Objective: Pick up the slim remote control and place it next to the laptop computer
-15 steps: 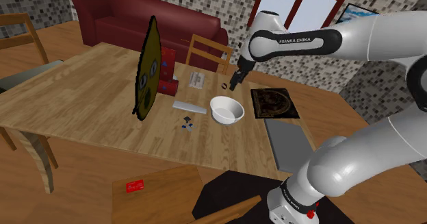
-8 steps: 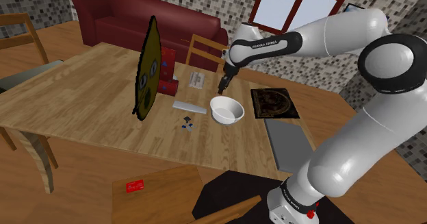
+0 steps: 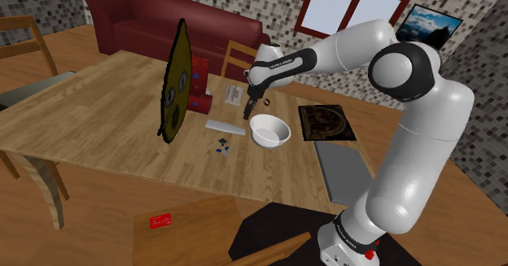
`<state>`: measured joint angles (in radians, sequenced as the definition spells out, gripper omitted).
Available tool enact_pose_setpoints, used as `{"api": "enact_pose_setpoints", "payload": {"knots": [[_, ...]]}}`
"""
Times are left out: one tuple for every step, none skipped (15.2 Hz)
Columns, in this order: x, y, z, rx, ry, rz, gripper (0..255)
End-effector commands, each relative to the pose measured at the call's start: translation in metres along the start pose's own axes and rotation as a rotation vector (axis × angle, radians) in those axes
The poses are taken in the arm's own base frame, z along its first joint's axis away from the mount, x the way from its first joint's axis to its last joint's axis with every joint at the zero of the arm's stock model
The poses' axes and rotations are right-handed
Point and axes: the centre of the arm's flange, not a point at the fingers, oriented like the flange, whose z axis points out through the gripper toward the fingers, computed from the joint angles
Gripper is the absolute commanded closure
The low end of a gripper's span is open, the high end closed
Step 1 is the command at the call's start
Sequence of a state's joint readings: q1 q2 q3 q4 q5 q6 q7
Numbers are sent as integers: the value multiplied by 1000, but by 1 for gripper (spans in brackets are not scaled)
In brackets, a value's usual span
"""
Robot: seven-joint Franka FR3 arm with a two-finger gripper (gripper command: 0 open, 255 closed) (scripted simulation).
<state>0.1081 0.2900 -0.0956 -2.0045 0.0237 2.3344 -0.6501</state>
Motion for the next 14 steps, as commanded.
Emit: {"api": "enact_pose_setpoints", "payload": {"knots": [[19,7,19,9,-3,-42,0],[28,9,29,13,-5,-61,0],[36,11,39,17,-6,-81,0],[45,13,50,22,-8,-100,0],[53,14,60,26,-10,-120,0],[62,15,71,30,-11,-140,0],[70,16,81,34,-13,-159,0],[78,17,92,39,-15,-179,0],[87,18,102,43,-16,-199,0],[89,18,105,44,-17,-204,0],[89,18,110,44,-17,-204,0],[89,17,115,44,-17,-204,0],[89,17,121,44,-17,-204,0],[89,17,126,44,-17,-204,0]]}}
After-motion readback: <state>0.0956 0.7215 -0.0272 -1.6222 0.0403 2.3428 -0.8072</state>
